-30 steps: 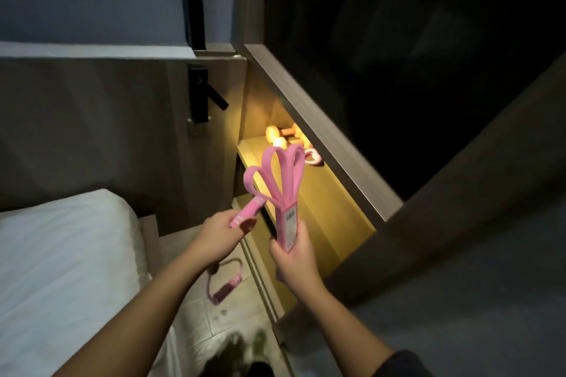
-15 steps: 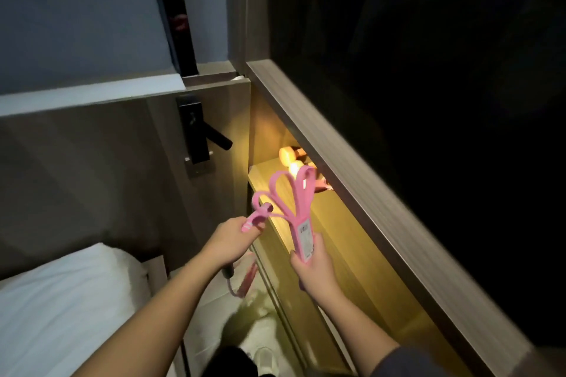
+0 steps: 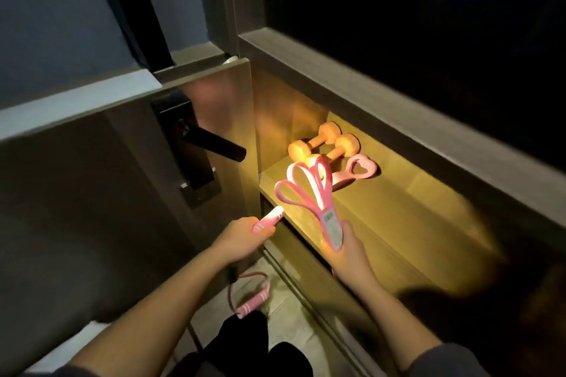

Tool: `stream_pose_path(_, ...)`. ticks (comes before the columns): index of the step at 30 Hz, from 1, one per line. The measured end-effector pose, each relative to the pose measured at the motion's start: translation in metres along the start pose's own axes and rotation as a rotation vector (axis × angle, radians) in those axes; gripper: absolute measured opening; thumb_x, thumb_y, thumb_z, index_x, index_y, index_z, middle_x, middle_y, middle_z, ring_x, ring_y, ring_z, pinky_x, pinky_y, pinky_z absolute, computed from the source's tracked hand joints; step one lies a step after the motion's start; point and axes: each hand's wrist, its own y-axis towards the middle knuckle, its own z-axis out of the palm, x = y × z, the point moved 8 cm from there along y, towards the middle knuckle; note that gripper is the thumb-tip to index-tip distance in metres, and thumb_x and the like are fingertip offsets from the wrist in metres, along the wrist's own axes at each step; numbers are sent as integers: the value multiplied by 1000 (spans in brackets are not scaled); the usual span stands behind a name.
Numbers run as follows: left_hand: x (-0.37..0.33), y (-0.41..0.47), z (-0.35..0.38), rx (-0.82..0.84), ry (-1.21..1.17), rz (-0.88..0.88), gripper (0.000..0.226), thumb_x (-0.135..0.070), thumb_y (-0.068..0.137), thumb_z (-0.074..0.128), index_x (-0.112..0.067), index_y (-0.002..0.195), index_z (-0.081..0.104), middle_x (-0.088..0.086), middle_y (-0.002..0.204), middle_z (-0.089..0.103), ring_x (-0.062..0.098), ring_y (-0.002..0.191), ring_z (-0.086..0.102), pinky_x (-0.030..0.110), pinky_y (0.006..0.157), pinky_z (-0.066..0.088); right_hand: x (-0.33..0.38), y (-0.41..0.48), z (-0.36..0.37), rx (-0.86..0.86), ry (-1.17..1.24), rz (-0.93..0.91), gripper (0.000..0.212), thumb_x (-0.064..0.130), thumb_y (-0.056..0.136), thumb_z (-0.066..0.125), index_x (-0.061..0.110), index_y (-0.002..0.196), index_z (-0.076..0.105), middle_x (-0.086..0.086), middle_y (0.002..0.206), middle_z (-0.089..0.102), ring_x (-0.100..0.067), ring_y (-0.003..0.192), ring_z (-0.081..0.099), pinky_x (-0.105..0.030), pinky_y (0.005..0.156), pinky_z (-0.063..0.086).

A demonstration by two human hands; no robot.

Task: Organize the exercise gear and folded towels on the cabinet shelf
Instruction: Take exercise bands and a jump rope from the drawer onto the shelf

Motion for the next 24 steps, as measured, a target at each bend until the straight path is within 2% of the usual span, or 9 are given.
stream_pose_path(3, 31, 18, 14, 15, 31, 89, 40, -50, 94, 53, -12, 82, 60, -1, 74, 57, 16, 69, 55, 31, 61, 40, -19, 7, 27, -46, -29, 3, 33, 22, 82, 72, 27, 105, 48, 5, 87, 62, -8, 71, 61, -19, 51, 46)
stream_pose_path(6, 55, 23, 28, 15, 39, 194, 39, -55, 92, 52, -22, 71, 54, -8, 66, 56, 9, 62, 53, 27, 55, 36, -32, -1, 36, -140, -141, 7, 31, 22, 80, 74, 22, 98, 49, 1, 87, 62, -15, 73, 60, -27, 61, 42)
stream_pose_path(8, 65, 24, 33, 6, 72, 282, 42, -57, 90, 51, -23, 66, 50, -8, 63, 54, 8, 59, 52, 28, 53, 35, -40, -14, 40, -173, -182, 2, 31, 25, 81, 73, 28, 96, 46, 8, 82, 60, -6, 70, 57, -25, 56, 40)
stream_pose_path(9, 71, 21, 35, 9, 75, 328, 43, -59, 89, 50, -23, 65, 49, -7, 62, 53, 11, 59, 52, 30, 54, 35, -41, -23, 44, -196, -208, -5, 33, 27, 82, 74, 30, 98, 45, 13, 81, 57, 0, 70, 55, -20, 53, 39)
stream_pose_path(11, 74, 24, 36, 4, 56, 379, 42, -57, 89, 51, -22, 66, 48, -5, 63, 53, 14, 59, 52, 32, 57, 37, -39, -31, 40, -225, -240, -6, 37, 29, 83, 74, 31, 104, 43, 13, 84, 56, 0, 74, 57, -16, 52, 40)
stream_pose_path(16, 73, 33, 38, 31, -1, 413, 37, -50, 93, 53, -18, 75, 55, -2, 69, 56, 16, 63, 53, 32, 58, 37, -36, -32, 33, -288, -351, 90, 41, 39, 83, 71, 23, 114, 49, -2, 102, 63, -22, 90, 63, -34, 74, 50)
stream_pose_path(19, 65, 48, 37, 33, -6, 424, 38, -49, 94, 52, -15, 78, 57, 0, 71, 58, 17, 66, 55, 31, 59, 38, -36, -10, 28, -248, -461, 142, 44, 45, 83, 69, 24, 117, 49, -2, 105, 65, -27, 91, 63, -35, 74, 49)
stream_pose_path(24, 70, 92, 39, 41, 3, 340, 38, -51, 93, 52, -20, 70, 50, -1, 68, 56, 19, 63, 57, 31, 59, 42, -34, 54, 32, -200, -485, 73, 46, 44, 85, 71, 15, 117, 54, -3, 105, 65, -22, 92, 65, -36, 75, 56)
